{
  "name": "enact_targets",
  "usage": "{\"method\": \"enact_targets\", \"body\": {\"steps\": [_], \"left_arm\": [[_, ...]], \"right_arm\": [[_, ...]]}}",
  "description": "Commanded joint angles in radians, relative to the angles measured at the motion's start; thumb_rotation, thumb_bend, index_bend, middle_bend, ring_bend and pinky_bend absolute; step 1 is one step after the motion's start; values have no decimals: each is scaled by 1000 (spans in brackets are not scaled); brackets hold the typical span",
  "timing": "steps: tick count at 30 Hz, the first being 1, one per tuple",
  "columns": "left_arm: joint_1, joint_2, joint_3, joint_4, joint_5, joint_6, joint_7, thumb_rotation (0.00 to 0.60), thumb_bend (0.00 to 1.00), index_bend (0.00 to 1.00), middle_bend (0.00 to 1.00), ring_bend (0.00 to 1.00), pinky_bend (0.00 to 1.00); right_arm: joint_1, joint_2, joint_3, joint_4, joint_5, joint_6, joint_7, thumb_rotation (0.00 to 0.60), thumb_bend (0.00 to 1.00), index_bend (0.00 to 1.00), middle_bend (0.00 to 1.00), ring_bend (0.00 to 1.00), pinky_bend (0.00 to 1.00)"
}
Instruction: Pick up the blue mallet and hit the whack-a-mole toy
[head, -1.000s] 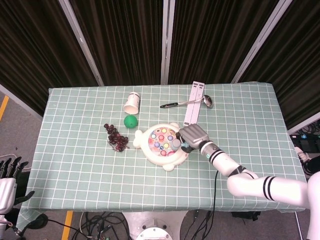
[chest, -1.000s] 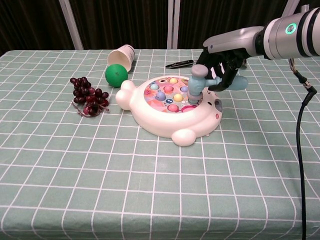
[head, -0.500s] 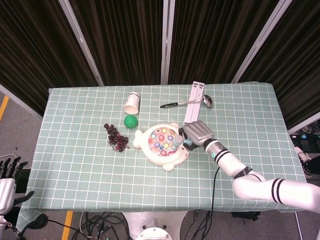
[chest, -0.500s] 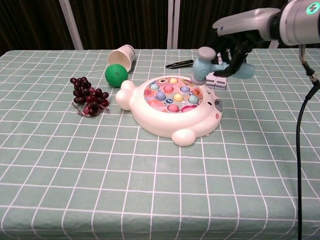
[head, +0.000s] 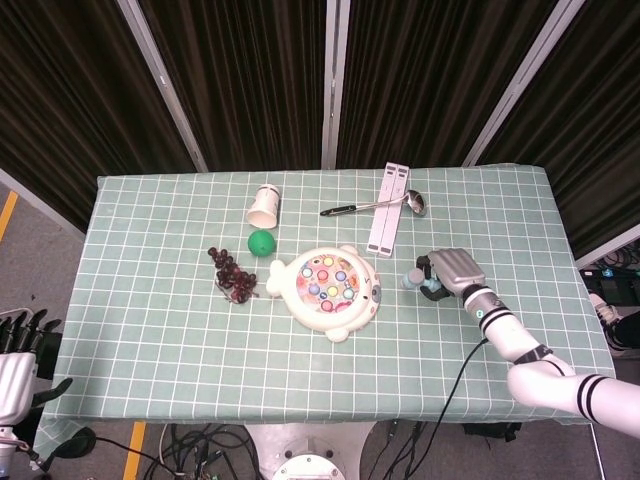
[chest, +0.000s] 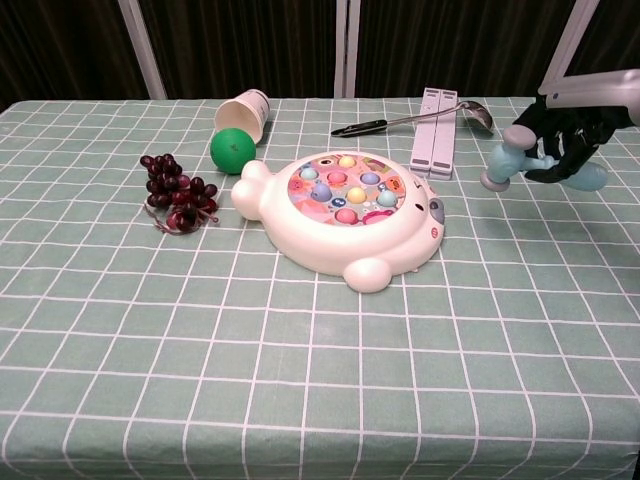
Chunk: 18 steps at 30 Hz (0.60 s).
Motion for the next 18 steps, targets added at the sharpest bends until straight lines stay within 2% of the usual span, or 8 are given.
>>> {"method": "enact_targets", "body": {"steps": [1,4,6,9,14,18], "left_arm": [[-1,2,1,-5,-1,-2,5,600,0,185,85,0,0],[1,2,1,-7,-5,-3,5,600,0,185,85,0,0],[3,1,2,-5,-6,-1,4,600,0,184,85,0,0],[4,-1,3,-1,-9,-2,0,600,0,184,85,0,0],[8,-3,1,7,-7,8,-11,600,0,185,85,0,0],[10,-11,-6,23,-2,24,-24,600,0,185,85,0,0]], "right_arm": [[-47,-66,-7,82,-77,12,52,600,469,572,537,444,502],[-71,-93,-4,110,-107,24,81,600,423,438,438,319,364],[-85,-102,-4,118,-127,30,95,600,394,299,338,198,250],[-109,-107,-7,117,-161,54,104,600,385,161,231,92,160],[-171,-52,-11,42,-244,157,127,600,386,16,105,1,77],[-284,33,-20,-60,-344,373,143,600,388,0,93,0,68]]}}
